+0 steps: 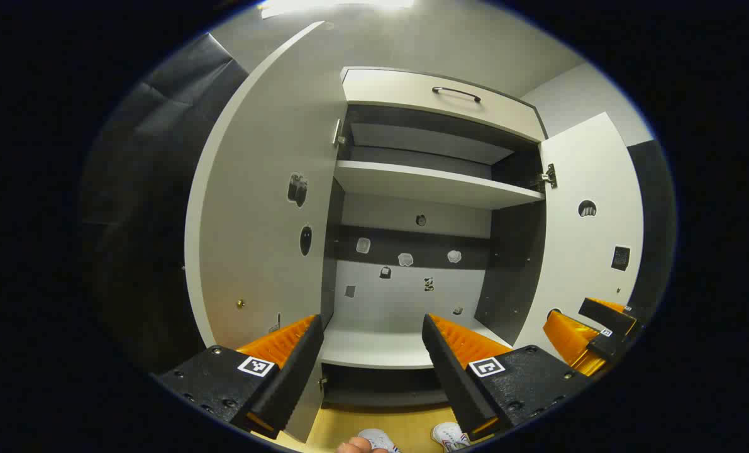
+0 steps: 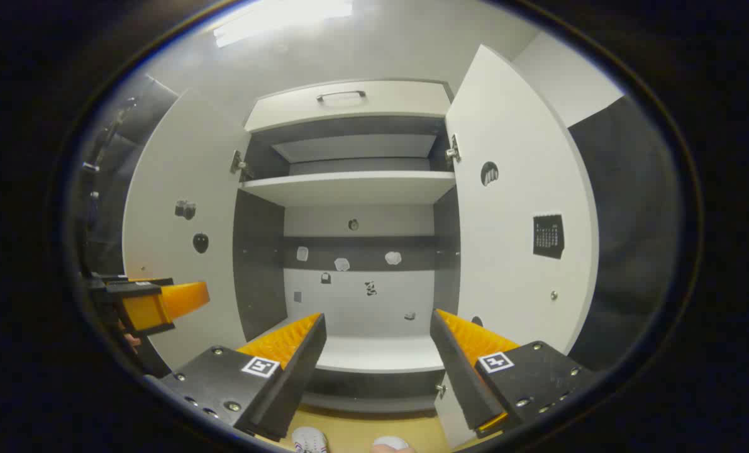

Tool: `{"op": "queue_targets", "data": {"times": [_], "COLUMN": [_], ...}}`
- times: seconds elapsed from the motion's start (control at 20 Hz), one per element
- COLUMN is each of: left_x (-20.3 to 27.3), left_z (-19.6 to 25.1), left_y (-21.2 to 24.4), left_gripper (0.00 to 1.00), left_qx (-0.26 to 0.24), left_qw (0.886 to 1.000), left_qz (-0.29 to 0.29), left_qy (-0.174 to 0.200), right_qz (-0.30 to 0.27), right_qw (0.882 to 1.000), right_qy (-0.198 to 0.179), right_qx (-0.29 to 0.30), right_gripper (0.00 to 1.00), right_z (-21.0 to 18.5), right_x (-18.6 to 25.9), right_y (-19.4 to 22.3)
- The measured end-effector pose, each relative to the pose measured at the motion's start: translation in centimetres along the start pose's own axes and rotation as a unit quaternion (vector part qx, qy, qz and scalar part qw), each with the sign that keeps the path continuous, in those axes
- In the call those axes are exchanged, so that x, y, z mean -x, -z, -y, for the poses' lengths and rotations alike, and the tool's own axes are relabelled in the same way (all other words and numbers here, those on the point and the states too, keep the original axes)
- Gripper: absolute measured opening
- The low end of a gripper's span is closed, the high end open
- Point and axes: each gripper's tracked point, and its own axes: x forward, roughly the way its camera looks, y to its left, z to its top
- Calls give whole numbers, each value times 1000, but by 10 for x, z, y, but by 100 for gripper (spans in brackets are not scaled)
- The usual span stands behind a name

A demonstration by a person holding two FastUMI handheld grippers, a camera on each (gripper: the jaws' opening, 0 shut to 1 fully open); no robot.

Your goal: Grab one shoe with the right hand and put it into the shoe cabinet, grab the other shoe with the left hand and put it into the shoe cabinet; then close the right door with the right hand and the left door with the left hand.

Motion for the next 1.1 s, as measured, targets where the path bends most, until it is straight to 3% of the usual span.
{"op": "queue_targets", "data": {"times": [0.1,0.6,0.75,0.9,0.95,1.05,1.1], "left_x": [1,8,10,12,11,11,11], "left_z": [-3,-25,-27,-27,-28,-27,-27], "left_y": [-2,-19,-20,-20,-20,-20,-19], "left_gripper": [96,96,99,93,96,96,96], "left_qx": [-2,-9,-9,-12,-13,-12,-13], "left_qw": [1000,999,999,999,999,999,999], "left_qz": [2,23,25,24,25,25,25], "left_qy": [-6,-36,-39,-40,-40,-41,-41], "right_qz": [-20,-126,-188,-261,-285,-326,-344], "right_qw": [1000,992,982,965,958,945,939], "right_qy": [0,-14,-11,-12,-14,-16,-20], "right_qx": [3,13,11,8,8,11,13], "right_gripper": [99,99,99,99,100,90,90], "right_z": [2,5,8,11,12,13,12], "right_x": [-4,-9,-6,1,3,11,14], "right_y": [19,138,194,257,279,317,336]}}
